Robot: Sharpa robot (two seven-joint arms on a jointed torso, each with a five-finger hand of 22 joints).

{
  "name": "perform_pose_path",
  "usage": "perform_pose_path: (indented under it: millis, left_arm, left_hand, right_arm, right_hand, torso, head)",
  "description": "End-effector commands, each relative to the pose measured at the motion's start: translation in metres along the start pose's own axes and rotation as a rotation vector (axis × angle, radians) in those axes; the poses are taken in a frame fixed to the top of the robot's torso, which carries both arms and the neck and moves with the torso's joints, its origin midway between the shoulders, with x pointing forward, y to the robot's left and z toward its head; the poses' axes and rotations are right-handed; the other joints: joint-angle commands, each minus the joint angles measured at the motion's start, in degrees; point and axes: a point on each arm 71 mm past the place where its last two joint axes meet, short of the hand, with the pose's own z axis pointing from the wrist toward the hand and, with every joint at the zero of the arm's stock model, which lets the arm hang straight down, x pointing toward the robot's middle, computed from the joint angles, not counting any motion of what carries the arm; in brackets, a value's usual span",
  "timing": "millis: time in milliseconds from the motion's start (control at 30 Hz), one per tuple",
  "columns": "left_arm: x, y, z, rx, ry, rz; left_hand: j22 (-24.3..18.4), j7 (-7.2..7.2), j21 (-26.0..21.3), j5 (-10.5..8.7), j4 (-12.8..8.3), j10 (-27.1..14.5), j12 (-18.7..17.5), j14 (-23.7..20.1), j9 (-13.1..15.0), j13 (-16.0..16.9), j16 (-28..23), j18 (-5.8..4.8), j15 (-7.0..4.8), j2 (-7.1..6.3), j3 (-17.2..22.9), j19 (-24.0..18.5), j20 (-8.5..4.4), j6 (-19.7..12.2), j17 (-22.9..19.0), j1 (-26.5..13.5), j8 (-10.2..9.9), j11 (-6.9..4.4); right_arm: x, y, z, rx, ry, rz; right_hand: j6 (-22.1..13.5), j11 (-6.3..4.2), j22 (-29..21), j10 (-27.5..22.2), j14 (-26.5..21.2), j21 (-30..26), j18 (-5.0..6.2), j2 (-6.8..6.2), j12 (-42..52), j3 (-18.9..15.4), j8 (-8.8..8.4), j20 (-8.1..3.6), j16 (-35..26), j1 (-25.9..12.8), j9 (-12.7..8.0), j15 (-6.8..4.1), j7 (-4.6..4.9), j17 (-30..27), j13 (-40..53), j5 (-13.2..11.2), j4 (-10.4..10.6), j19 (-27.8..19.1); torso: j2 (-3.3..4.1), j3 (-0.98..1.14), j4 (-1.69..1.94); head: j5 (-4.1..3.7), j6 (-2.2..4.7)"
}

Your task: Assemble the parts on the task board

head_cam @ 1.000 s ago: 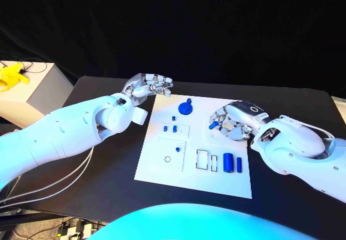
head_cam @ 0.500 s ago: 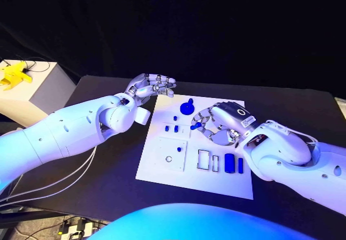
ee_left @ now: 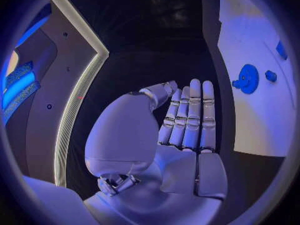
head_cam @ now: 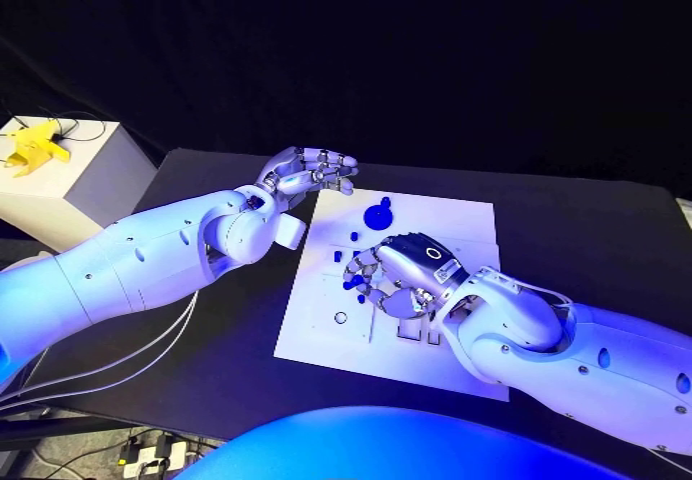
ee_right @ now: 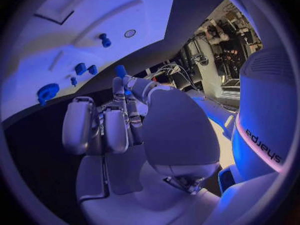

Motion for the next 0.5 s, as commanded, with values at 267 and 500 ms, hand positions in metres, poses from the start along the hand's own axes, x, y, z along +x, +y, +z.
perform_pose_path:
  millis: [267,500]
  left_arm:
    - [0.003,-0.001,0.001,0.008,0.018,-0.011]
    - [0.005,-0.001,0.001,0.008,0.021,-0.014]
  left_hand:
    - [-0.2,0.14,-0.4,-0.09,0.0,-0.6,0.5,-0.6,-0.1,0.1,0.4,0.7,0.07,-0.2,0.1,0.1,0.47,-0.4,0.1,-0.3,0.4,-0.01]
    - [-0.2,0.14,-0.4,-0.09,0.0,-0.6,0.5,-0.6,-0.1,0.1,0.4,0.7,0.07,-0.2,0.1,0.1,0.47,-0.4,0.1,-0.3,0.4,-0.01]
  right_arm:
    - [0.024,0.005,0.003,-0.016,0.122,-0.029]
    - [0.031,0.008,0.004,-0.017,0.144,-0.04]
  right_hand:
    - [0.6,-0.99,5.7,0.6,1.7,0.1,-1.15,-0.13,-0.2,0.6,1.53,-0.5,0.3,0.0,2.8,-0.43,0.34,0.2,0.1,0.4,-0.2,2.3]
    - [0.6,-0.99,5.8,0.7,1.7,0.3,-1.18,-0.28,-0.3,0.8,1.65,-0.51,0.3,-0.3,3.0,-0.42,0.33,0.2,0.2,0.8,-0.3,2.3]
  torso:
    - [-0.01,0.1,-0.1]
    - [-0.03,0.1,-0.05]
  head:
    - [0.81,0.0]
    - [1.09,0.0]
